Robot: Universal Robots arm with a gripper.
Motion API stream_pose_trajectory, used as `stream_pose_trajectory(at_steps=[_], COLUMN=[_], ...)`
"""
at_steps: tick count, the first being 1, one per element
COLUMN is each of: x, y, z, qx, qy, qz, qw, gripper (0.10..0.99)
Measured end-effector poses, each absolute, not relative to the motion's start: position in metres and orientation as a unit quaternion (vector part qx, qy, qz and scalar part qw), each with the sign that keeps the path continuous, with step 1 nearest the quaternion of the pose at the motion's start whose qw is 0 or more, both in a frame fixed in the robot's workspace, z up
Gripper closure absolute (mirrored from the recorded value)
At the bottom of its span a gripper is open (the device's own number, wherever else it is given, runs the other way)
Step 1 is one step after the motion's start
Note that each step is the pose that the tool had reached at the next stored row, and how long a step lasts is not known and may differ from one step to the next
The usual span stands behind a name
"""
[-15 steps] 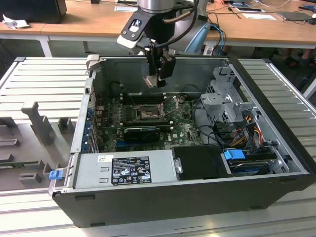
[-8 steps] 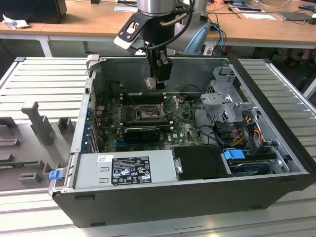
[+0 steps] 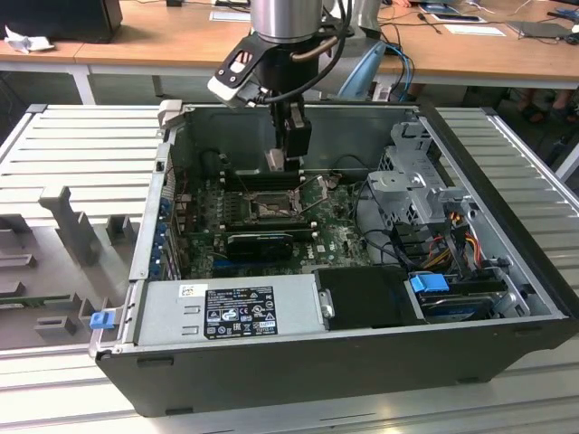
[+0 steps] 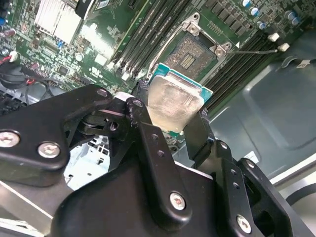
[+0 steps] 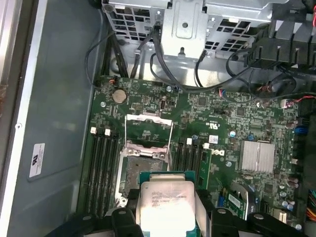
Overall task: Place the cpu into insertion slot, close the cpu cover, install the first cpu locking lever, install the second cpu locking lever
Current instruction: 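Place the cpu into insertion slot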
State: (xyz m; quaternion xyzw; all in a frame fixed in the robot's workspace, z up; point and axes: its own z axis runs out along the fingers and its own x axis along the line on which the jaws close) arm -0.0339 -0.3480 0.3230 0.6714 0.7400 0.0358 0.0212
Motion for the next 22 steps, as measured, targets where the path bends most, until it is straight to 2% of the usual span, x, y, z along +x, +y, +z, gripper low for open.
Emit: stream_pose_trajectory(at_steps=[22], x=[-0.034], y=[-0.348], z=[0.288], qx=[0.704], qy=[0.709], qz=[0.035], qw=[0.023], gripper=[0.557])
